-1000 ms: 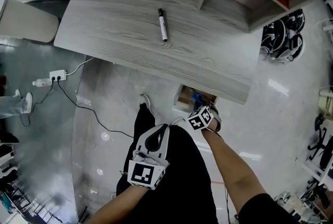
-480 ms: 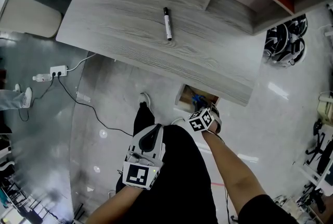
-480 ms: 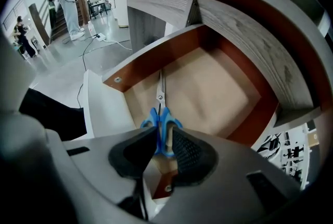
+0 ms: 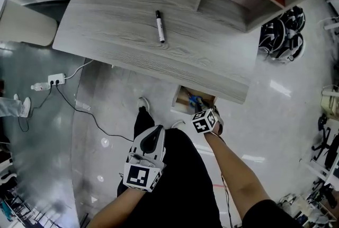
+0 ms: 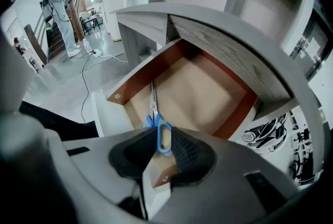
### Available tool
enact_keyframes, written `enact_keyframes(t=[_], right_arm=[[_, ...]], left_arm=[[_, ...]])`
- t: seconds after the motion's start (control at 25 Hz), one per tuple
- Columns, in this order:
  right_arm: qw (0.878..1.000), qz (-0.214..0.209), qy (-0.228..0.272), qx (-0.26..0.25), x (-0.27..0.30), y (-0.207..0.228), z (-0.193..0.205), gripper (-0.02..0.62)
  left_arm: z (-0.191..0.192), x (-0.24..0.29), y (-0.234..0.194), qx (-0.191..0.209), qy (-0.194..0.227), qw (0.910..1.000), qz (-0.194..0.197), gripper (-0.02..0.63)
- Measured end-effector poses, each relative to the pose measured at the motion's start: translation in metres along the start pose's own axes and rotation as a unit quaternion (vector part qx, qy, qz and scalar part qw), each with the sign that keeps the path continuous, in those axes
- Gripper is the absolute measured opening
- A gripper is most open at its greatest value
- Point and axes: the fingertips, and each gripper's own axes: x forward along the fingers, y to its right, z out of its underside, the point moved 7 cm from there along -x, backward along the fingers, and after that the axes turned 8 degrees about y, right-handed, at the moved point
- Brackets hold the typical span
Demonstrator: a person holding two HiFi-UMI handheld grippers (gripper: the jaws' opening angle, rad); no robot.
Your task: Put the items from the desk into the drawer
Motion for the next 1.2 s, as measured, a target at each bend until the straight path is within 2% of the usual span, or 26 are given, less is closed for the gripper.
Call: enact_keyframes(t=[0.36,0.52,0.68,0.88,1.2], right_arm=[[0.997,0.005,0.056,0.049,-0.061,-0.001,-0.023,0.093],[0.993,0.009,0.080,0.084,-0.093,-0.008,-0.030,0.091],[0.989,0.022,0.104,0.102,-0.128,-0.013,-0.043,0.083],[0.975,0.038,0.154,0.155,-0.178,-0.015,-0.064,0.064],[0.950,0.060,0.246,0.185,-0.255,-0.015,-0.101,0.039]], left_arm=[[-0.014,-0.004,0.007,0.012,-0.004,0.9996,0.024,0.012],[-0.018,-0.016,0.005,-0.001,-0.012,0.9996,0.024,0.012],[-0.026,-0.023,0.012,-0.003,-0.016,0.9989,0.045,0.012],[-0.043,-0.023,0.021,0.007,-0.002,0.9973,0.073,0.012],[-0.082,-0.018,0.036,0.019,0.029,0.9940,0.103,0.012]])
